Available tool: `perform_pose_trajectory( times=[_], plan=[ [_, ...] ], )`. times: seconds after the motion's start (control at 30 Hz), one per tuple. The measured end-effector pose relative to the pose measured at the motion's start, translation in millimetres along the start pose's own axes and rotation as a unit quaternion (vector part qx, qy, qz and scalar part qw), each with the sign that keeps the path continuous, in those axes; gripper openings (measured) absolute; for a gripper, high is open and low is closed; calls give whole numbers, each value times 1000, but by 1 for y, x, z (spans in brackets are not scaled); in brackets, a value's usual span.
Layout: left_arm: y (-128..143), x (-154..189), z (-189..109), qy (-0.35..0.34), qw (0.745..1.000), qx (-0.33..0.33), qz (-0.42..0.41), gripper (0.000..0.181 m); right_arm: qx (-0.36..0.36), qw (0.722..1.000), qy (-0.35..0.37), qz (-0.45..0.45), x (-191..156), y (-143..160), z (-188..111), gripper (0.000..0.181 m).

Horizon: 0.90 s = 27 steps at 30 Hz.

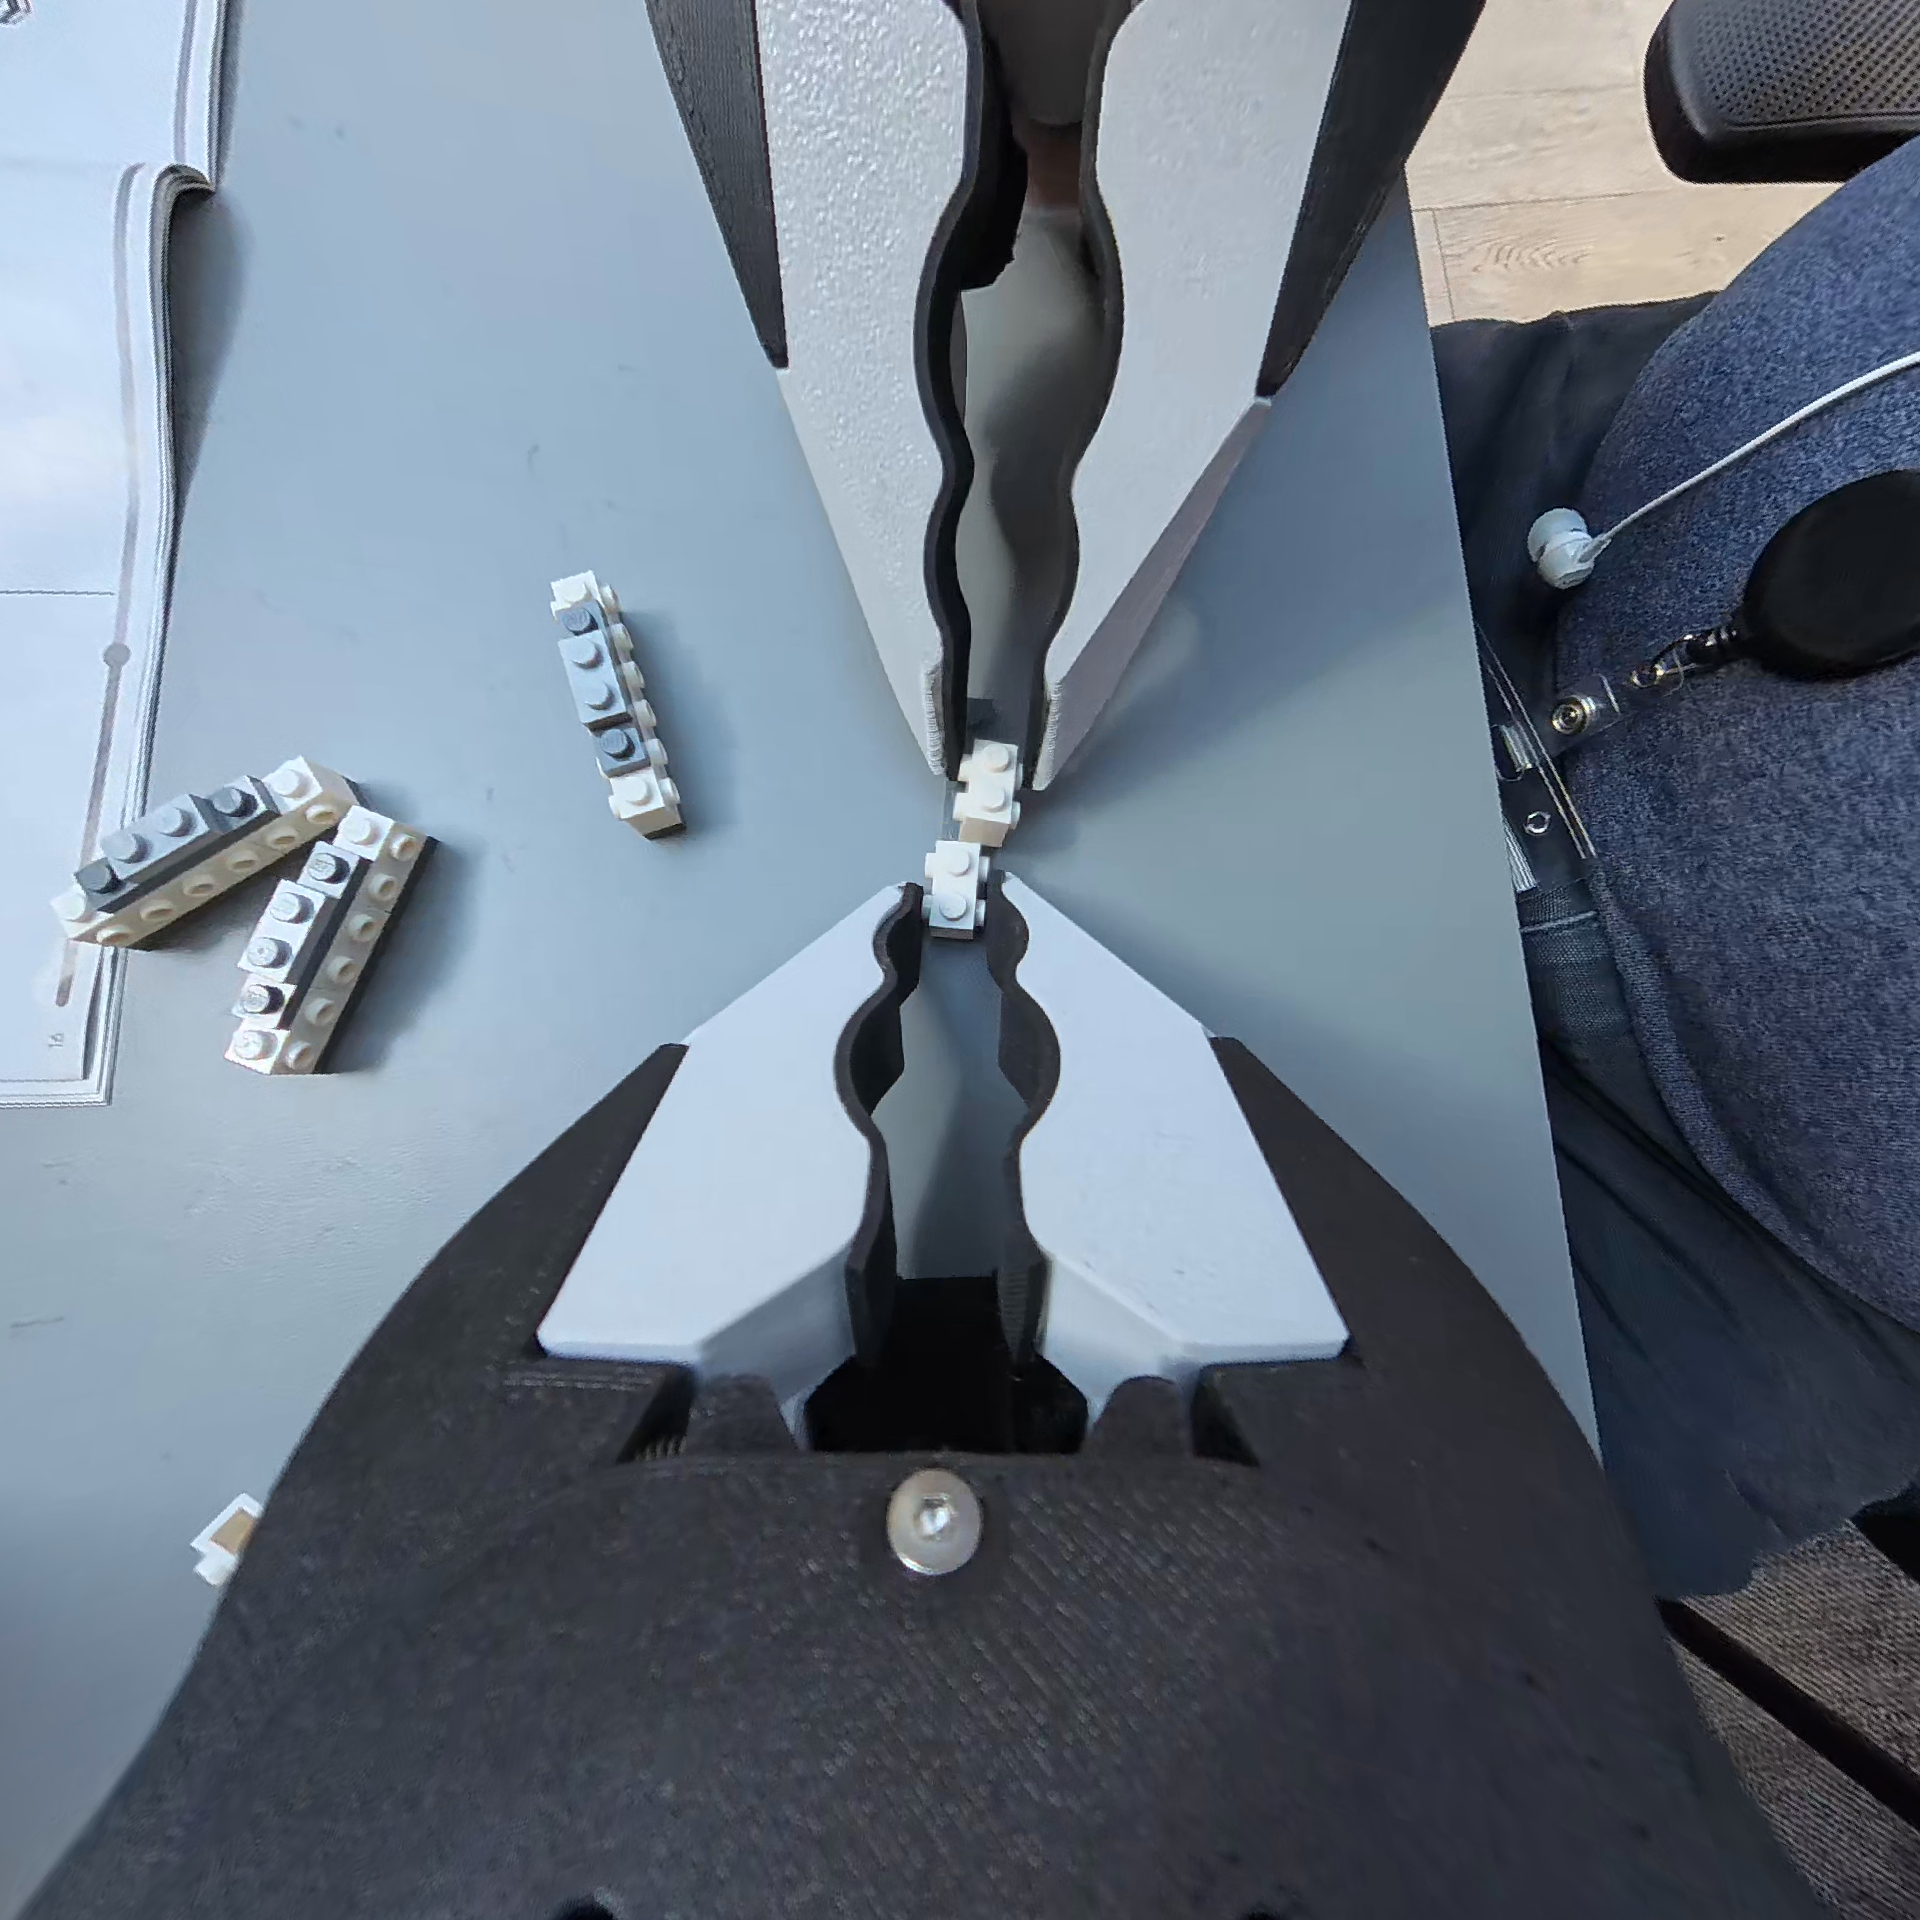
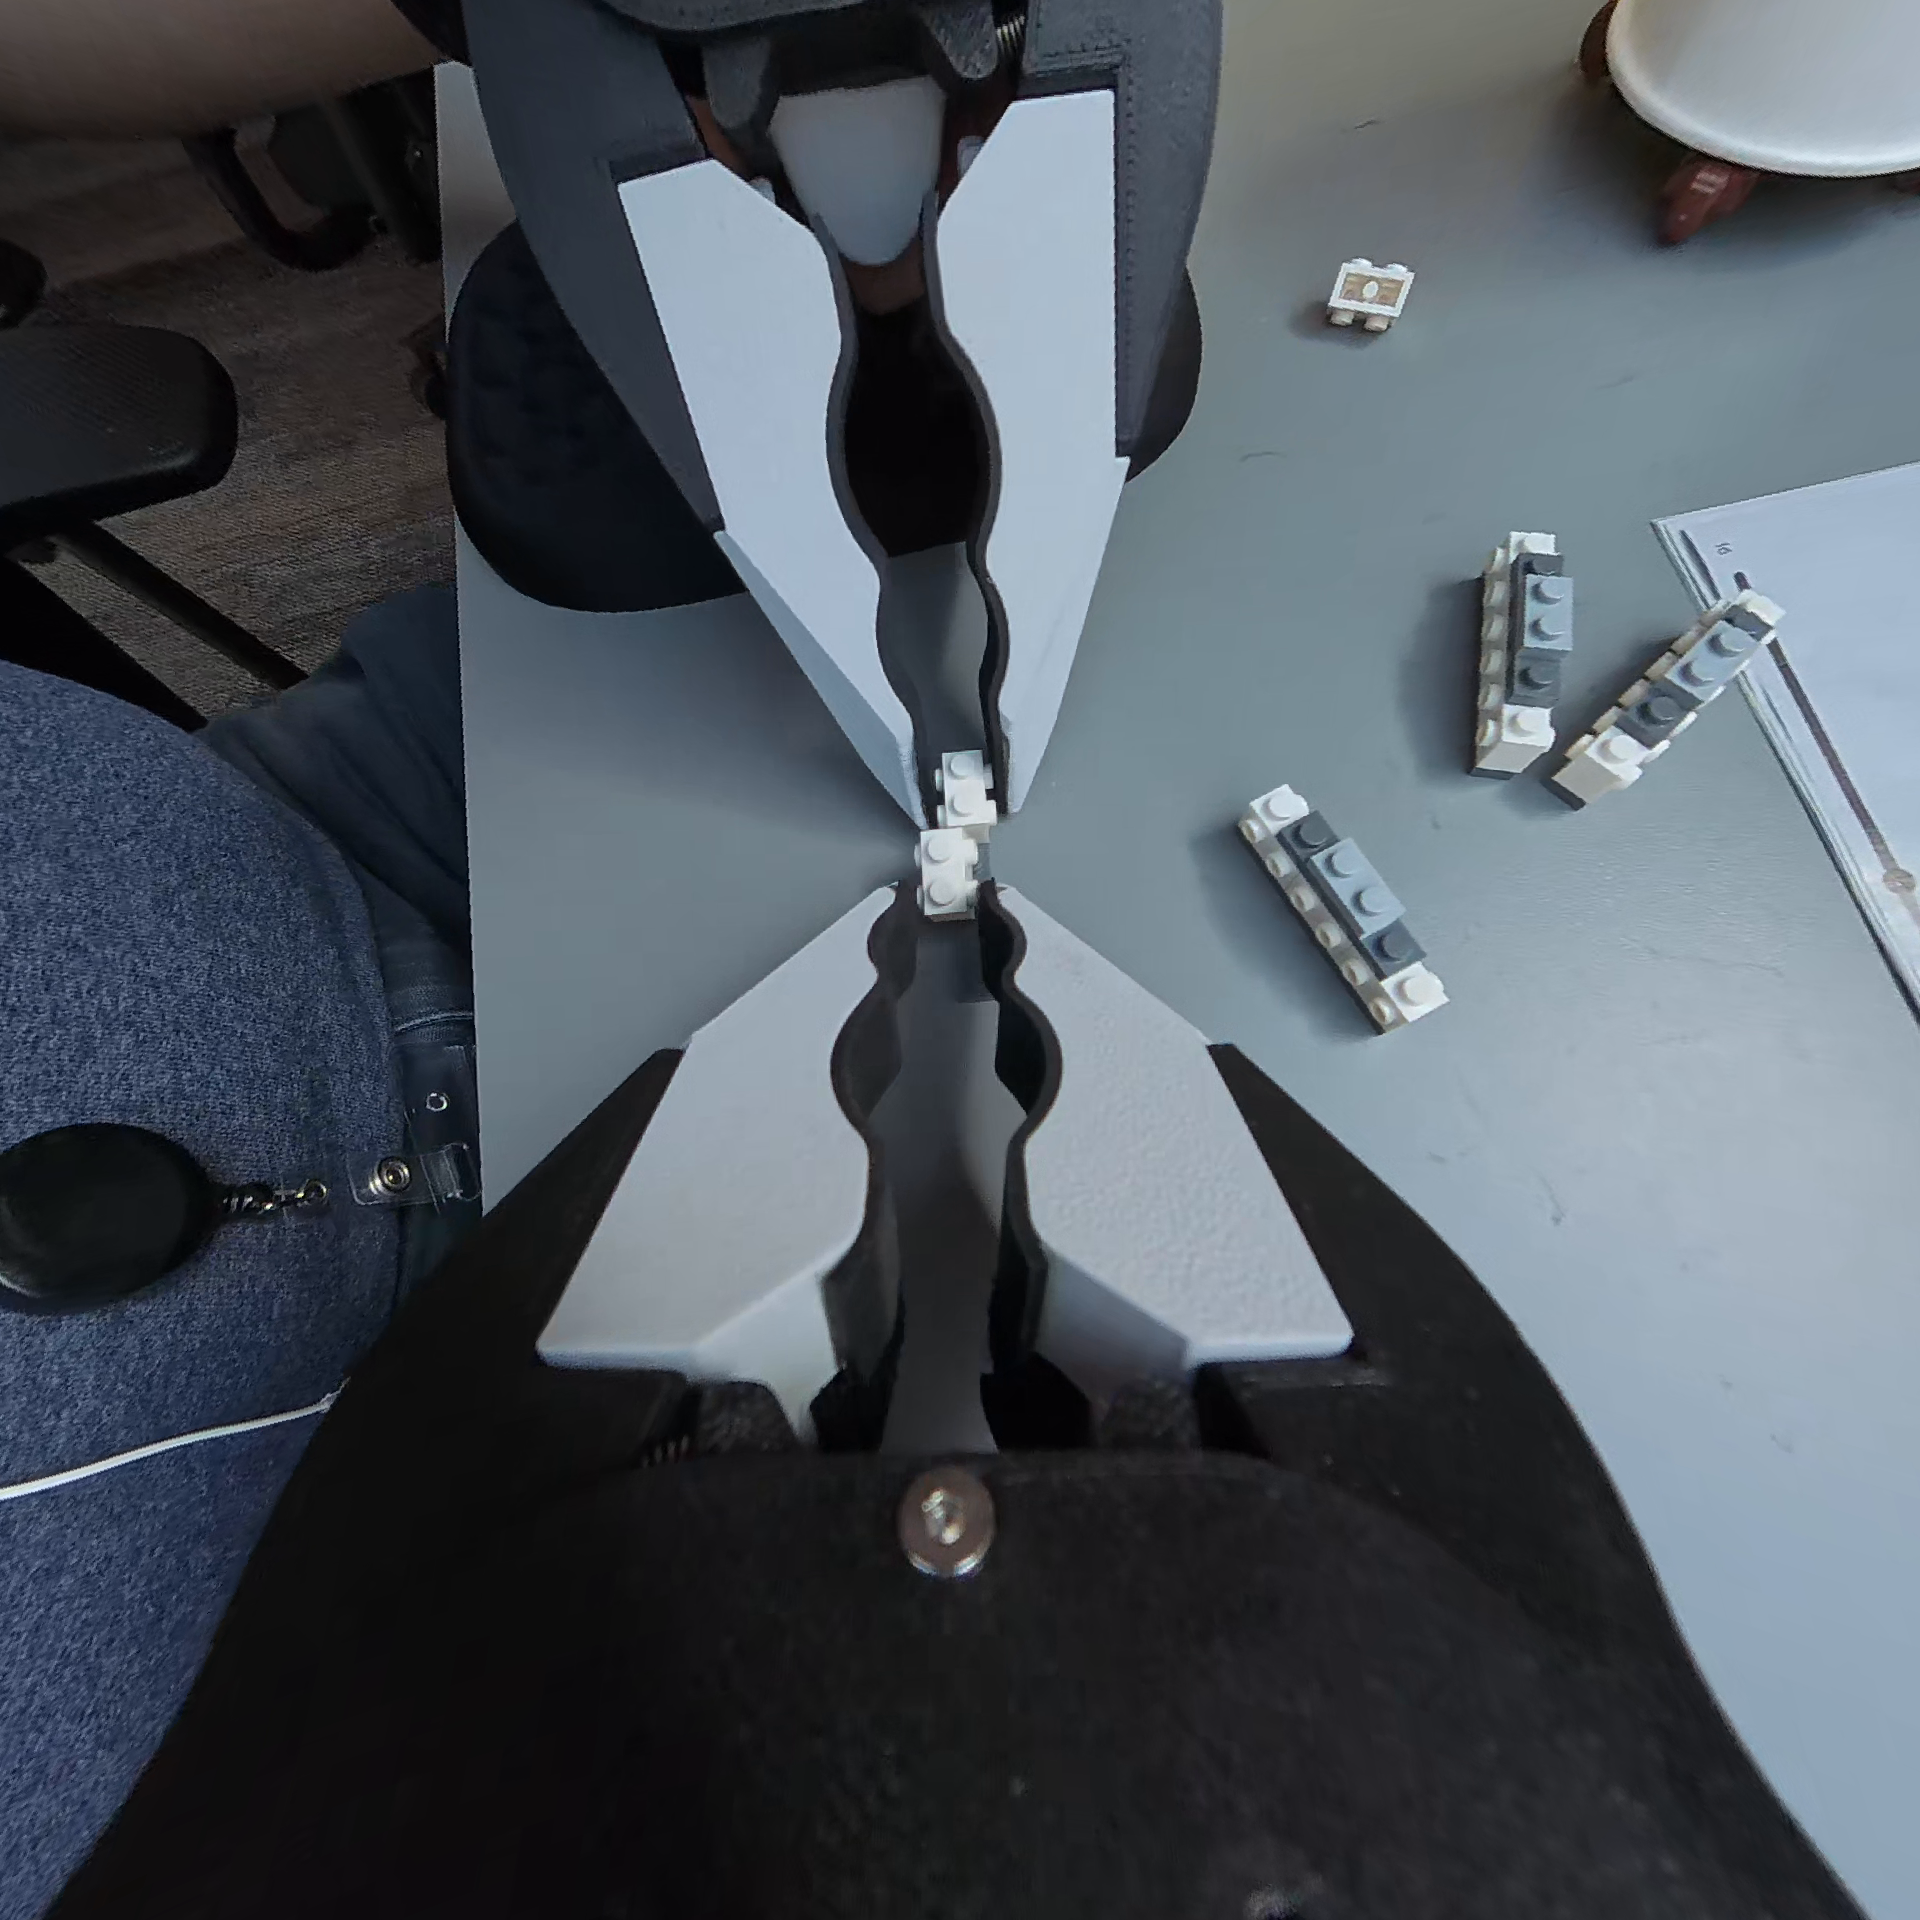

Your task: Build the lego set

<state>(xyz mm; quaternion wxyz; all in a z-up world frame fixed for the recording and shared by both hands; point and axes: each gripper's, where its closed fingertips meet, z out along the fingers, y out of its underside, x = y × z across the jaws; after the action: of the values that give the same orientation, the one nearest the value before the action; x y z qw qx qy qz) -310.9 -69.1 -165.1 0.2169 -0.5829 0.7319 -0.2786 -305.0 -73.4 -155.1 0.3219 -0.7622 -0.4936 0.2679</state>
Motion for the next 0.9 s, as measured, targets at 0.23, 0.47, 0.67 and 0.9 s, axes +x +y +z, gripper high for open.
perform_pose_trajectory(
  times=[0.23, 0.47, 0.67, 0.9],
  plan=[
    [-13, 0, -25, 29, 999, -32, -30, 10, 53, 997, -43, 42, -1, -30, -27, 10],
    [-62, -16, -101, 79, 983, -25, -162, 10, 244, 966, -86, 16, 7, -104, -107, 9],
    [-125, -36, -165, 81, 971, 51, -221, 9, 232, 970, -48, 60, 27, -113, -87, 10],
    [-152, -35, -158, 43, 986, 22, -163, 9, 280, 956, -53, 67, 36, -162, -79, 10]
  ],
)
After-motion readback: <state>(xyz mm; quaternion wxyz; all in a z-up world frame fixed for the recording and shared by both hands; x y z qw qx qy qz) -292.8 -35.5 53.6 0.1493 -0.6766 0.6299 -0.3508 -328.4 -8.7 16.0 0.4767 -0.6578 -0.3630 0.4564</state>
